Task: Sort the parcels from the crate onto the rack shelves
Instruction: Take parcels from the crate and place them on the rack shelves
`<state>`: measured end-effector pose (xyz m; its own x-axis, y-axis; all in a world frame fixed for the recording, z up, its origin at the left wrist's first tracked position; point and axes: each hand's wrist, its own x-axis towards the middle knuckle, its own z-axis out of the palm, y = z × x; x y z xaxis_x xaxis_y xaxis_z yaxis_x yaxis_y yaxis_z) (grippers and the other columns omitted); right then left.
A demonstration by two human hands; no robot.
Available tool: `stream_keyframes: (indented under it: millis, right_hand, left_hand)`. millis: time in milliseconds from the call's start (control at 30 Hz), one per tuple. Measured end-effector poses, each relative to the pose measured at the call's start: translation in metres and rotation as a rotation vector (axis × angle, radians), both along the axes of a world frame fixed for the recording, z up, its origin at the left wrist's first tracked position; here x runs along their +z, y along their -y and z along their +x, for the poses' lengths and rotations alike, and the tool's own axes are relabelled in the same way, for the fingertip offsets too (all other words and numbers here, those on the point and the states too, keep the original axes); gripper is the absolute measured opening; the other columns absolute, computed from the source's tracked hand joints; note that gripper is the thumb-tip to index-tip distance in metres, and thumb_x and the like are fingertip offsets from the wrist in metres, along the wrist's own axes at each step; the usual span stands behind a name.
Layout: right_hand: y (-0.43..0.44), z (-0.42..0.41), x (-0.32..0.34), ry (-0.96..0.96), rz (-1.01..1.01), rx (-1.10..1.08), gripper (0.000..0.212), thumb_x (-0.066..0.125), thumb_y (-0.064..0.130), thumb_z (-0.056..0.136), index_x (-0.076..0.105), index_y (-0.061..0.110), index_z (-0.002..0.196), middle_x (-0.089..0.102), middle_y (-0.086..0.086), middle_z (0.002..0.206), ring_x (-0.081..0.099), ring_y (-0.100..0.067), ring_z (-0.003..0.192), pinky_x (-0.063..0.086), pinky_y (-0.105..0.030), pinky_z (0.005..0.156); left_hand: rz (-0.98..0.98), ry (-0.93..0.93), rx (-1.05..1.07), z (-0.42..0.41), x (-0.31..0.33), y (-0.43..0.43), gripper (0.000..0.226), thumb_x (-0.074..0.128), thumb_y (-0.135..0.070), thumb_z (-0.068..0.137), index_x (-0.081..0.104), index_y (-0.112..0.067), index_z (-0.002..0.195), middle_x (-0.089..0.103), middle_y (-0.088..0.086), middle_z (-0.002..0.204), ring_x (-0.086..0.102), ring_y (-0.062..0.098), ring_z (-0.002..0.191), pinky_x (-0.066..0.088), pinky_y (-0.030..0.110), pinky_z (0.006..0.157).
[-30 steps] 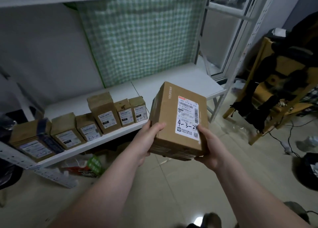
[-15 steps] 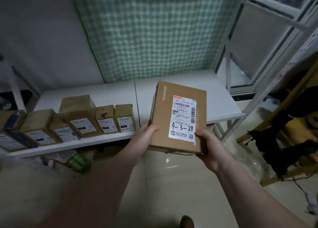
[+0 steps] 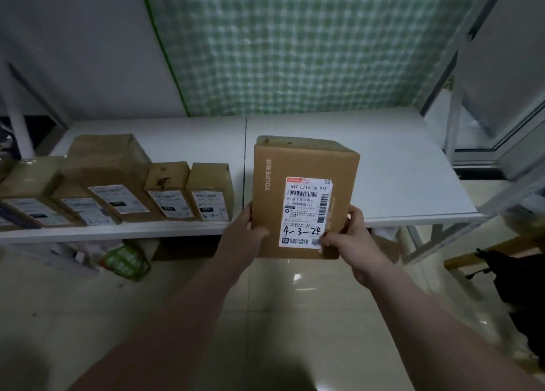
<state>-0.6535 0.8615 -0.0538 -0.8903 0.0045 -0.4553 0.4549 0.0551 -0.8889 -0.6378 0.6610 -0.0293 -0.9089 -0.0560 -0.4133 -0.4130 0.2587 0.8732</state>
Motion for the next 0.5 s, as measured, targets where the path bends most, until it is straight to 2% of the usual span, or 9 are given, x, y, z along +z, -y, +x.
stream_keyframes:
  millis: [67, 167, 200, 300, 433, 500]
  right_hand:
    - [0.011, -0.016, -0.030, -0.050, 0.054, 0.041, 0.076, 0.069, -0.009, 0.074, 0.030, 0.026, 0.131, 0.065, -0.003, 0.112, 0.064, -0.021, 0.102, 0.055, -0.032, 0.072]
    - [0.027, -0.041, -0.070, -0.158, 0.113, 0.047, 0.078, 0.071, -0.009, 0.075, 0.028, 0.023, 0.132, 0.061, 0.000, 0.112, 0.061, -0.017, 0.102, 0.052, -0.024, 0.067]
    - [0.033, -0.048, -0.082, -0.208, 0.147, 0.043, 0.079, 0.072, -0.007, 0.075, 0.028, 0.023, 0.133, 0.061, 0.002, 0.110, 0.061, -0.016, 0.102, 0.053, -0.025, 0.071]
    - [0.048, -0.066, -0.119, -0.351, 0.269, 0.070, 0.082, 0.077, 0.001, 0.075, 0.026, 0.022, 0.137, 0.059, 0.011, 0.104, 0.061, -0.014, 0.098, 0.052, -0.033, 0.085]
    - [0.063, -0.080, -0.166, -0.470, 0.383, 0.073, 0.083, 0.078, 0.007, 0.076, 0.026, 0.023, 0.138, 0.059, 0.004, 0.113, 0.059, -0.017, 0.101, 0.050, -0.033, 0.089]
    - [0.068, -0.084, -0.185, -0.517, 0.407, 0.040, 0.083, 0.078, 0.008, 0.076, 0.026, 0.023, 0.139, 0.059, 0.005, 0.112, 0.059, -0.016, 0.101, 0.050, -0.032, 0.088]
  left_hand:
    - [-0.062, -0.062, 0.022, -0.014, -0.028, 0.009, 0.054, 0.049, -0.010, 0.092, 0.040, -0.029, 0.141, 0.061, -0.006, 0.121, 0.057, 0.011, 0.100, 0.046, 0.024, 0.082]
    - [-0.142, -0.183, 0.036, -0.041, -0.070, 0.024, 0.054, 0.051, -0.007, 0.091, 0.041, -0.028, 0.139, 0.059, -0.015, 0.107, 0.055, -0.004, 0.086, 0.039, 0.007, 0.065]
    - [-0.157, -0.221, 0.044, -0.049, -0.085, 0.029, 0.055, 0.051, -0.006, 0.091, 0.040, -0.028, 0.140, 0.058, -0.015, 0.106, 0.057, -0.002, 0.089, 0.040, 0.007, 0.066]
    - [-0.201, -0.328, 0.084, -0.066, -0.134, 0.041, 0.051, 0.054, -0.006, 0.089, 0.046, -0.025, 0.135, 0.061, -0.014, 0.109, 0.060, 0.010, 0.105, 0.045, 0.019, 0.081]
    - [-0.205, -0.435, 0.118, -0.073, -0.194, 0.054, 0.048, 0.056, -0.007, 0.089, 0.049, -0.028, 0.131, 0.061, -0.017, 0.114, 0.059, 0.011, 0.113, 0.046, 0.030, 0.099]
    - [-0.231, -0.500, 0.117, -0.076, -0.217, 0.059, 0.051, 0.056, -0.010, 0.089, 0.046, -0.030, 0.135, 0.062, -0.015, 0.121, 0.059, 0.009, 0.114, 0.047, 0.036, 0.101]
